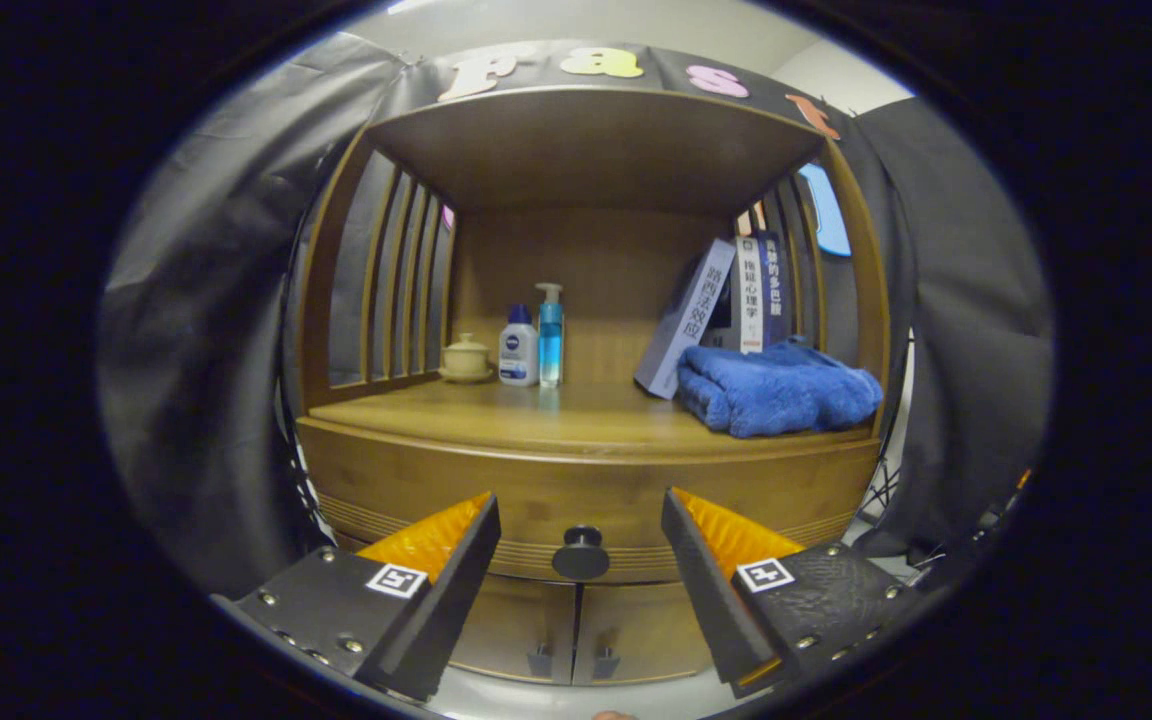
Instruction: Pull open the drawer, take out the items inside it, and place them on the countertop above the cabinet.
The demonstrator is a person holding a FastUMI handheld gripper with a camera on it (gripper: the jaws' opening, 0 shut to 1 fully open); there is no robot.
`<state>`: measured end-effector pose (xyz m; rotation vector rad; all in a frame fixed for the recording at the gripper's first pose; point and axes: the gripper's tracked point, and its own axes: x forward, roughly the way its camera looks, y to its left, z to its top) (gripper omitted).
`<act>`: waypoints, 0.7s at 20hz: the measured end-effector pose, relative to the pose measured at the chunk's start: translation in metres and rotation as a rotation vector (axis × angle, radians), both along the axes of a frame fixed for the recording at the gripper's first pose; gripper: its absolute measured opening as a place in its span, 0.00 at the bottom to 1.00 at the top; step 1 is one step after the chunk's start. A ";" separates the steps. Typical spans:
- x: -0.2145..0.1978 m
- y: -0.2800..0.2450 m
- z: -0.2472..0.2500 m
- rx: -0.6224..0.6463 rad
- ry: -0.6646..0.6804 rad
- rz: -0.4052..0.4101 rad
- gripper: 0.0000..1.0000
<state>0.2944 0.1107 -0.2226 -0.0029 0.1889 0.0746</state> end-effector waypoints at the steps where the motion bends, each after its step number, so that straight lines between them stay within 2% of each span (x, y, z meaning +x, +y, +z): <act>1: 0.006 0.001 -0.009 -0.009 0.012 0.001 0.97; 5: 0.026 0.007 -0.043 -0.012 0.062 -0.006 0.97; 11: 0.044 0.000 -0.067 -0.008 0.108 -0.036 0.46; 12: 0.042 0.001 -0.067 0.013 0.100 -0.049 0.47; 14: 0.034 0.000 -0.065 0.025 0.127 -0.081 0.40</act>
